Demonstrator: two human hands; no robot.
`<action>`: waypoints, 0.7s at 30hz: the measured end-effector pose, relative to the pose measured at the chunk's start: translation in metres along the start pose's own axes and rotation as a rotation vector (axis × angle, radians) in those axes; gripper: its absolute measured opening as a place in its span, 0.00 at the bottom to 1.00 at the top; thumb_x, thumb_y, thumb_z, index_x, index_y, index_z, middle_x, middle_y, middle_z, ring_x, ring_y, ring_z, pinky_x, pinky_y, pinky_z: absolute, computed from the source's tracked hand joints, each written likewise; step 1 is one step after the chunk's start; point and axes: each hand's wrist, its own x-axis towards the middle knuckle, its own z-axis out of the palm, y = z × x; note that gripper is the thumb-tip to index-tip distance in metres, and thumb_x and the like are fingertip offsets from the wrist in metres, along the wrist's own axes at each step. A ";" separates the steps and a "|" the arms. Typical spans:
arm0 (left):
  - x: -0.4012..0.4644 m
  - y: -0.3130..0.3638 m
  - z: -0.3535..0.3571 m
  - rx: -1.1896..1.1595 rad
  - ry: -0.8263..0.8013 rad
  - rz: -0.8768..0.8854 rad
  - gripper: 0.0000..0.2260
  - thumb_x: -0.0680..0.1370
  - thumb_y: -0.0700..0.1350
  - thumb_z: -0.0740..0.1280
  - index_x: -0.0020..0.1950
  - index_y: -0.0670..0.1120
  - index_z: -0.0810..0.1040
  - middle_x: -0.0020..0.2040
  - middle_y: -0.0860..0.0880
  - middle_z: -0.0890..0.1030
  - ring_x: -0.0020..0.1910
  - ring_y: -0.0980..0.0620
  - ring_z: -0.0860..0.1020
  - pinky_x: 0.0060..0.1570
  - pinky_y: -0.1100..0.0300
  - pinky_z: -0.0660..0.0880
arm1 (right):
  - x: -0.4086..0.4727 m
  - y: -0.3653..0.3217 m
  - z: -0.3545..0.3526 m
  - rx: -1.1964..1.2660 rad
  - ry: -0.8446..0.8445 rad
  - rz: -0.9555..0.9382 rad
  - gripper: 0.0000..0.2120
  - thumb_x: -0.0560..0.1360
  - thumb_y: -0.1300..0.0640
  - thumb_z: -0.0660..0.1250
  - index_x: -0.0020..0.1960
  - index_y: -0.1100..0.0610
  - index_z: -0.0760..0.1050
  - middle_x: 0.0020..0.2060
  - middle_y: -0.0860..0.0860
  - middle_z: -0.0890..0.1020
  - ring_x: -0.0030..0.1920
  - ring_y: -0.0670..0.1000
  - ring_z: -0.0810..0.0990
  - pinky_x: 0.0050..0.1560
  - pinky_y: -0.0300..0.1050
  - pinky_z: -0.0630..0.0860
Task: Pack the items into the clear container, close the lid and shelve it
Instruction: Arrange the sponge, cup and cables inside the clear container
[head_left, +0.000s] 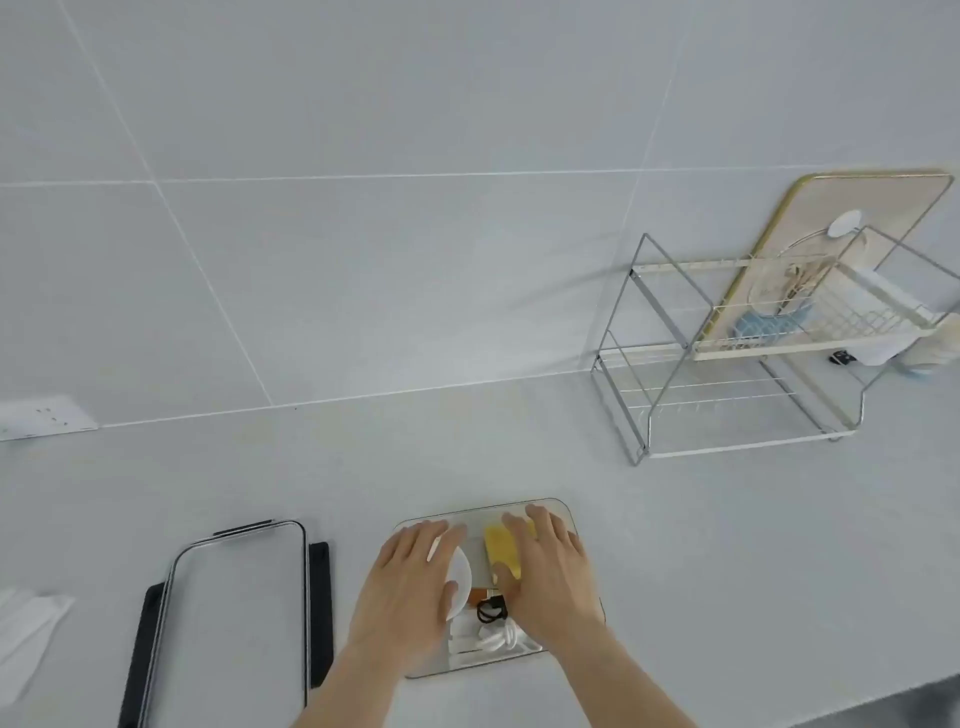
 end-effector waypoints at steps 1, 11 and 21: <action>0.003 -0.002 0.004 0.012 -0.056 0.013 0.28 0.74 0.46 0.68 0.74 0.53 0.65 0.71 0.51 0.71 0.70 0.48 0.68 0.71 0.54 0.62 | 0.001 0.003 0.004 0.012 -0.040 0.008 0.25 0.79 0.45 0.61 0.74 0.49 0.64 0.73 0.51 0.67 0.74 0.54 0.66 0.69 0.48 0.68; 0.041 -0.009 0.024 0.282 -0.342 0.166 0.39 0.71 0.38 0.71 0.76 0.51 0.55 0.76 0.50 0.60 0.73 0.45 0.58 0.70 0.51 0.56 | 0.022 0.019 0.020 -0.031 -0.158 0.040 0.27 0.75 0.63 0.67 0.72 0.53 0.65 0.73 0.52 0.63 0.77 0.57 0.58 0.67 0.49 0.70; 0.050 -0.010 0.020 0.292 -0.385 0.145 0.22 0.71 0.42 0.72 0.61 0.48 0.68 0.58 0.48 0.73 0.59 0.44 0.70 0.60 0.52 0.65 | 0.028 0.024 0.030 -0.004 -0.159 0.111 0.33 0.71 0.69 0.67 0.71 0.50 0.62 0.68 0.52 0.67 0.64 0.56 0.69 0.57 0.45 0.76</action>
